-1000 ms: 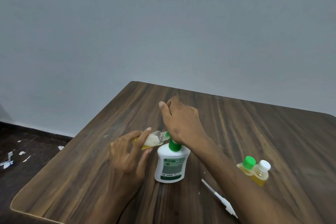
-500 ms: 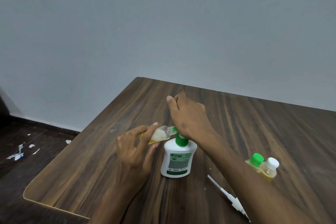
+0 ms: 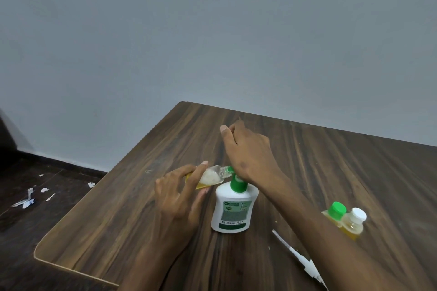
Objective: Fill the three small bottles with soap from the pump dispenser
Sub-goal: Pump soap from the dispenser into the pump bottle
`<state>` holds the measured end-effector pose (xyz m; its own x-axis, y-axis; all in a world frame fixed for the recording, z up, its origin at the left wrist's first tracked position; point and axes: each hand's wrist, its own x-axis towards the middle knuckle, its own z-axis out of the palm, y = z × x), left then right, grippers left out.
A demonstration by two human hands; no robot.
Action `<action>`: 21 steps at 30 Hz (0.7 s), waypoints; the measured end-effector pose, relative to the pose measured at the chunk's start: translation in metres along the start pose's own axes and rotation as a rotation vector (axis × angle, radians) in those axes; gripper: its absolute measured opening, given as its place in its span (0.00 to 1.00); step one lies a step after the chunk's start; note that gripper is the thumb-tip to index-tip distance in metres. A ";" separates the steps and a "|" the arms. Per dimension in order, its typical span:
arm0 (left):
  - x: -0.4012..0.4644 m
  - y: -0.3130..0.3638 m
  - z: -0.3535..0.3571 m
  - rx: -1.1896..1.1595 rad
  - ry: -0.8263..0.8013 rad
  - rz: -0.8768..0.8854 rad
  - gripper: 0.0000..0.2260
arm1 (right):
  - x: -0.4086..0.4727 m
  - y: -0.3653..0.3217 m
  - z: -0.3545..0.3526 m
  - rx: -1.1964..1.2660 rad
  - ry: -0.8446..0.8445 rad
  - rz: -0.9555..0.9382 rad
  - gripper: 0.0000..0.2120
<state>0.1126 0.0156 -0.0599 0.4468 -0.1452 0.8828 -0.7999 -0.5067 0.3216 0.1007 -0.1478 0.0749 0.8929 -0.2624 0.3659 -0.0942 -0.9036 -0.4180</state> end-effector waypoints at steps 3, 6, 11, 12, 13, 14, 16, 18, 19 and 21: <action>0.000 -0.001 0.000 0.002 -0.002 0.000 0.20 | -0.001 0.000 0.001 0.013 0.002 0.010 0.20; 0.000 -0.001 0.000 0.008 -0.001 0.000 0.20 | -0.001 -0.001 0.002 -0.011 -0.001 -0.003 0.20; 0.000 -0.001 0.000 0.001 -0.003 0.001 0.20 | -0.001 -0.001 0.001 0.009 -0.005 0.006 0.20; 0.000 0.000 -0.001 0.004 -0.003 0.004 0.20 | -0.001 -0.001 0.002 0.004 -0.010 0.009 0.20; 0.000 -0.001 -0.001 0.006 -0.003 0.007 0.20 | -0.001 -0.001 0.001 -0.005 -0.003 0.002 0.20; 0.000 -0.001 -0.001 0.005 -0.004 0.008 0.20 | 0.000 -0.001 0.000 -0.009 0.012 -0.009 0.20; 0.000 -0.001 0.000 -0.001 -0.005 0.005 0.20 | 0.000 -0.002 0.000 -0.006 0.029 -0.017 0.20; 0.000 -0.002 0.000 -0.001 -0.007 0.005 0.20 | -0.002 -0.001 0.001 0.002 0.009 0.001 0.20; -0.001 -0.002 0.001 0.000 -0.009 0.006 0.20 | -0.002 -0.001 0.001 -0.002 0.003 0.004 0.20; -0.001 -0.002 0.000 0.000 -0.014 0.005 0.21 | -0.002 -0.001 0.000 -0.014 0.018 -0.013 0.20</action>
<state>0.1137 0.0167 -0.0612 0.4482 -0.1592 0.8796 -0.8022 -0.5058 0.3172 0.0995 -0.1464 0.0747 0.8861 -0.2564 0.3863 -0.0889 -0.9117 -0.4012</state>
